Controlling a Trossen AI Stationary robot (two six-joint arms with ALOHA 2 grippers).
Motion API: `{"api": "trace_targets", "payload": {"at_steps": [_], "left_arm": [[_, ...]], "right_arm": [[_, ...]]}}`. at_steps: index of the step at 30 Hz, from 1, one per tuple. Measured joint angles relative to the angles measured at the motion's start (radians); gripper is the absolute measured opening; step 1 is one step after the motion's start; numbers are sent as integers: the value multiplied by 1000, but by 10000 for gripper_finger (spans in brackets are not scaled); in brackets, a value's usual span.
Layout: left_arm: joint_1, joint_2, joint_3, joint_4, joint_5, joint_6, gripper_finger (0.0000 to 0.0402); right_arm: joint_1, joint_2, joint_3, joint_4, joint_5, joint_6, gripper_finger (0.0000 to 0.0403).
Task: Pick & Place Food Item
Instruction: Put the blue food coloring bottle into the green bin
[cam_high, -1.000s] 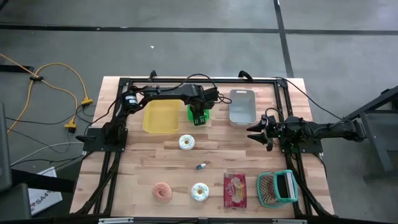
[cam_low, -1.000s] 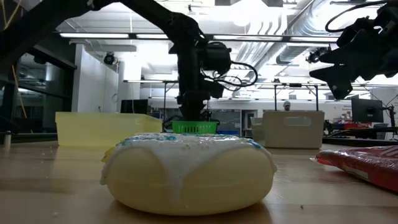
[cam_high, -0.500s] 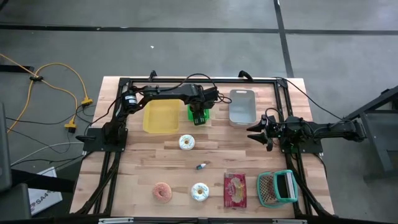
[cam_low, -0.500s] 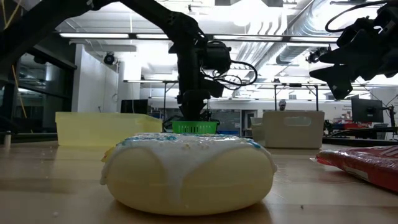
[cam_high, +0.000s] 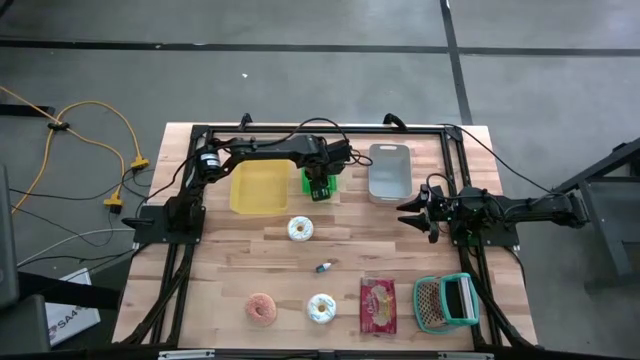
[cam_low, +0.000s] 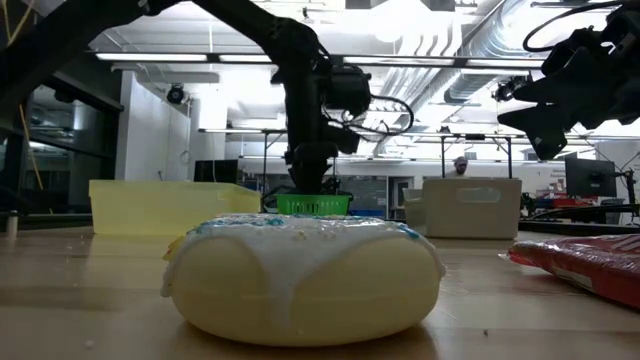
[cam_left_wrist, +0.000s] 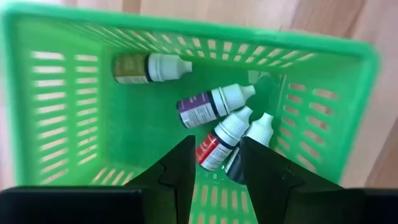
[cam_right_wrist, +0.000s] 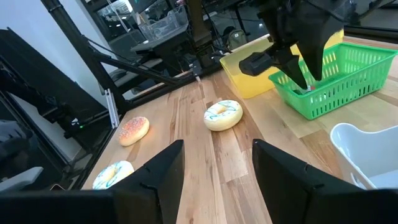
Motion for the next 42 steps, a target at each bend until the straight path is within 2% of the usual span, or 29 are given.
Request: {"api": "trace_targets", "payload": {"at_steps": [13,23,28,33,42], "left_arm": [[-28,-147,5,8,-53,20,120],[-77,-156,5,8,-53,15,120],[-140,-156,5,8,-51,-11,120],[-221,-156,5,7,-52,-86,120],[-389,-156,5,0,-52,-316,120]], "right_arm": [[0,0,0,0,0,0,175],[0,0,0,0,0,0,175],[0,0,0,0,0,0,175],[0,0,0,0,0,0,175],[0,0,0,0,0,0,175]]}}
